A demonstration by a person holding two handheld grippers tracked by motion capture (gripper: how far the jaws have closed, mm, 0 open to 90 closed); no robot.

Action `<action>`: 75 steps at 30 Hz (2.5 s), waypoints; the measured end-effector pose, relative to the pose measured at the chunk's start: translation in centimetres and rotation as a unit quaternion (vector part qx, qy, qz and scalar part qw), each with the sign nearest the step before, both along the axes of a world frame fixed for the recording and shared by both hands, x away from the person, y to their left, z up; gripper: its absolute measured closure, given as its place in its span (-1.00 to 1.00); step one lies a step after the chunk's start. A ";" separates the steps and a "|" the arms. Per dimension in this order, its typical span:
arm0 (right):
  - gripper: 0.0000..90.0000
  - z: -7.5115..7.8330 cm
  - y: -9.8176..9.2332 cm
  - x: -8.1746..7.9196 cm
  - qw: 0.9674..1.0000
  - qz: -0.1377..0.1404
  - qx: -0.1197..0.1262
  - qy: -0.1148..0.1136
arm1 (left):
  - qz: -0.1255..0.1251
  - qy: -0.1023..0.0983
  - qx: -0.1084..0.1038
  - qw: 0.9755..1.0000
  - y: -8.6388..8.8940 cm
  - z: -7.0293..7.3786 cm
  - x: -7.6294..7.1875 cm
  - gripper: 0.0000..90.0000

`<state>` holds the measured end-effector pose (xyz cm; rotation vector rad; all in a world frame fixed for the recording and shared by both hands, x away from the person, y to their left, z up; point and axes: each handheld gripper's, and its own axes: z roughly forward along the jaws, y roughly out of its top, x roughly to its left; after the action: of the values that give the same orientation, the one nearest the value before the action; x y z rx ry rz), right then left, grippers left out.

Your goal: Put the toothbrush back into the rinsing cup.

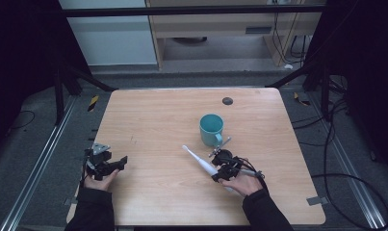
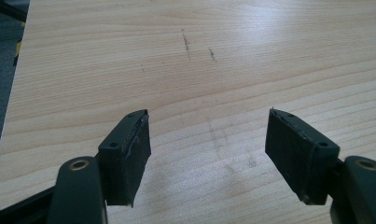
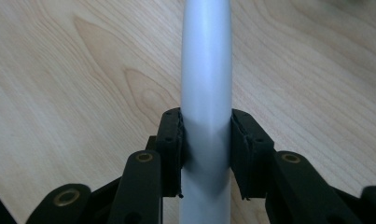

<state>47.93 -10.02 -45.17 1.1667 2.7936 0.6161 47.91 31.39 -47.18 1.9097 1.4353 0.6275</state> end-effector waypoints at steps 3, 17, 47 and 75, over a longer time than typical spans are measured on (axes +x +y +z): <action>0.48 0.5 -0.1 -0.1 1.000 0.001 0.018 -0.006 | 0.000 0.000 -0.001 1.000 0.0 0.0 0.0 -0.32; 0.48 2.4 -0.6 -0.6 0.991 -0.004 0.115 -0.062 | 0.000 0.003 0.002 1.000 -0.2 0.0 0.2 -0.32; 0.48 7.6 -1.6 1.1 0.924 -0.091 0.266 -0.258 | -0.002 0.001 0.004 1.000 -0.2 -0.1 0.2 -0.32; 0.47 8.0 -2.9 6.1 0.893 -0.148 0.287 -0.314 | -0.001 0.000 0.002 1.000 -0.1 -0.1 0.3 -0.32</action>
<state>54.01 -12.95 -37.17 1.1449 1.8881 1.5190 48.23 31.33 -47.29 1.9134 1.4332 0.6315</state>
